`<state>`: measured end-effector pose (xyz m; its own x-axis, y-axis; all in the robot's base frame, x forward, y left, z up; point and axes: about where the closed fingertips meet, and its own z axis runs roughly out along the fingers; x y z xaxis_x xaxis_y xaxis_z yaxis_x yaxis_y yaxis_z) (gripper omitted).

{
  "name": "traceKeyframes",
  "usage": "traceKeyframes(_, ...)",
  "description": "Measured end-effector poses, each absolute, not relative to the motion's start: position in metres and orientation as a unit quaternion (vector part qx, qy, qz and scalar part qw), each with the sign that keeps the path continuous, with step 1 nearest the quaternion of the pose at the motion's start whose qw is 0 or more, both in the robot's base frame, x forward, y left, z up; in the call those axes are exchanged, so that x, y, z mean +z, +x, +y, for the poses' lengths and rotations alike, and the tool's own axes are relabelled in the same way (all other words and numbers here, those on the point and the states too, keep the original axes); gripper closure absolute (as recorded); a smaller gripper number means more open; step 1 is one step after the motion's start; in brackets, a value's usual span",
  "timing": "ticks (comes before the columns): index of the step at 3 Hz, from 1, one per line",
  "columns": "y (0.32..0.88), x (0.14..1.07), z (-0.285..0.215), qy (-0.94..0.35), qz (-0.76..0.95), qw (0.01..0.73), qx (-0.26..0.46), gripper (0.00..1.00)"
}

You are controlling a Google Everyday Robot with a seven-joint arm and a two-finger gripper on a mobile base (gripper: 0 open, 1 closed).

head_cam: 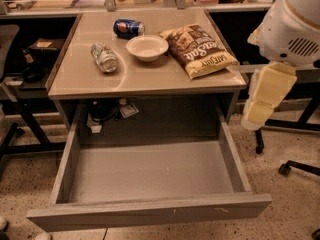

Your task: Place 7up can into top drawer

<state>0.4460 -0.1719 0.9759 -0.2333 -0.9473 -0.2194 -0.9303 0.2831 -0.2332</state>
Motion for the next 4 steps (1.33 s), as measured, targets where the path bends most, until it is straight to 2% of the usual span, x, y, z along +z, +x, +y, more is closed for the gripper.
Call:
traceKeyframes(1,0.457,0.965,-0.128,-0.600,0.787,0.147,-0.006,0.00)
traceKeyframes(3,0.461,0.965,-0.118,-0.596,0.787,0.160,-0.010,0.00)
traceKeyframes(4,0.482,0.959,-0.089,-0.574,0.796,0.192,-0.025,0.00)
